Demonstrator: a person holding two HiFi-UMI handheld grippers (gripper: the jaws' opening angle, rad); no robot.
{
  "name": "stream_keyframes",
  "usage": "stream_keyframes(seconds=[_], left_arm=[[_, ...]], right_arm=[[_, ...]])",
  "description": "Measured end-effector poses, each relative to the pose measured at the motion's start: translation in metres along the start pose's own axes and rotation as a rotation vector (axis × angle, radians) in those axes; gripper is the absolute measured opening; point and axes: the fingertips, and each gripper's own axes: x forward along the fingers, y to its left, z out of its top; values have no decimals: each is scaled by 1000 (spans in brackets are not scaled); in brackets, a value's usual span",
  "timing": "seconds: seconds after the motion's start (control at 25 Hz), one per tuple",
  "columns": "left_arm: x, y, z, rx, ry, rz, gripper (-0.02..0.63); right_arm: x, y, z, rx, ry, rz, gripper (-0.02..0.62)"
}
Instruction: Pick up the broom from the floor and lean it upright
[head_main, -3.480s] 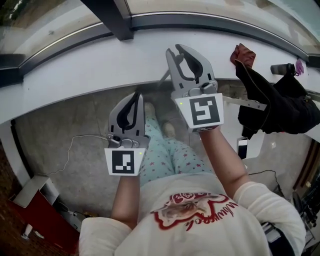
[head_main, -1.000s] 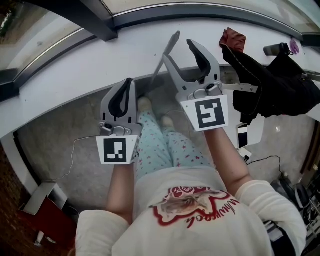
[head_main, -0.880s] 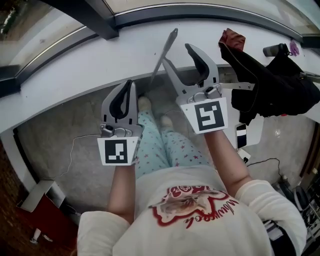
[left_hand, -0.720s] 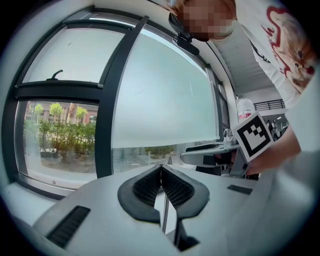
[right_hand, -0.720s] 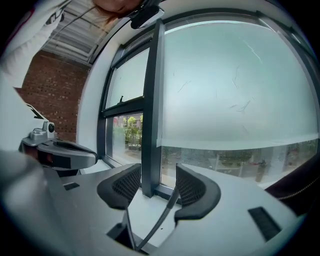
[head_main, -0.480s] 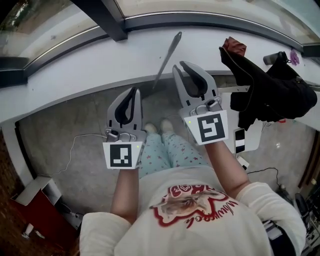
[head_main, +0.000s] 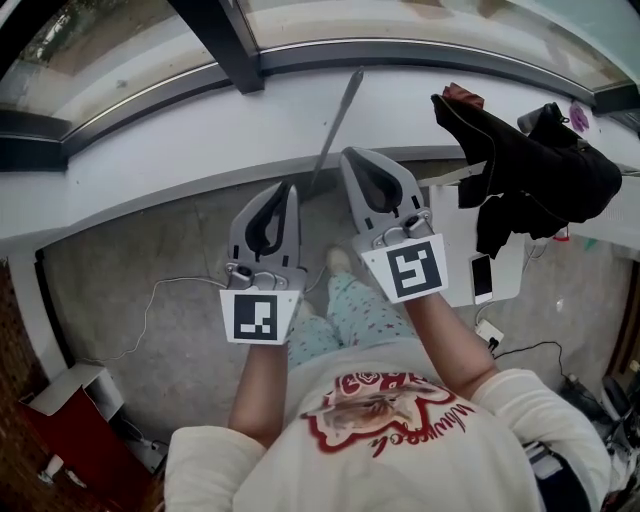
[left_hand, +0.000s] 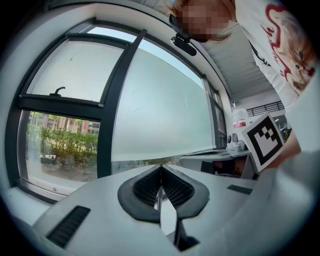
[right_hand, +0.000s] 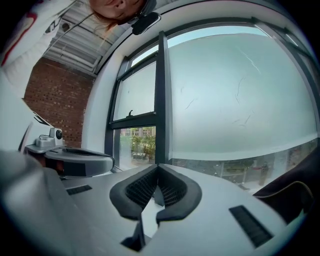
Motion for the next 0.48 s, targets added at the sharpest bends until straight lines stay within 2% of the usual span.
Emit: stream_keyframes(seconds=[0.24,0.48], left_arm=[[-70,-21,19,19,-48,-51,21],[-182,-38,28,50,-35,-101,21]], right_arm=[[-54,49,17,-27,-28,-57,25],[-123,129,43,-23,-69,-88,25]])
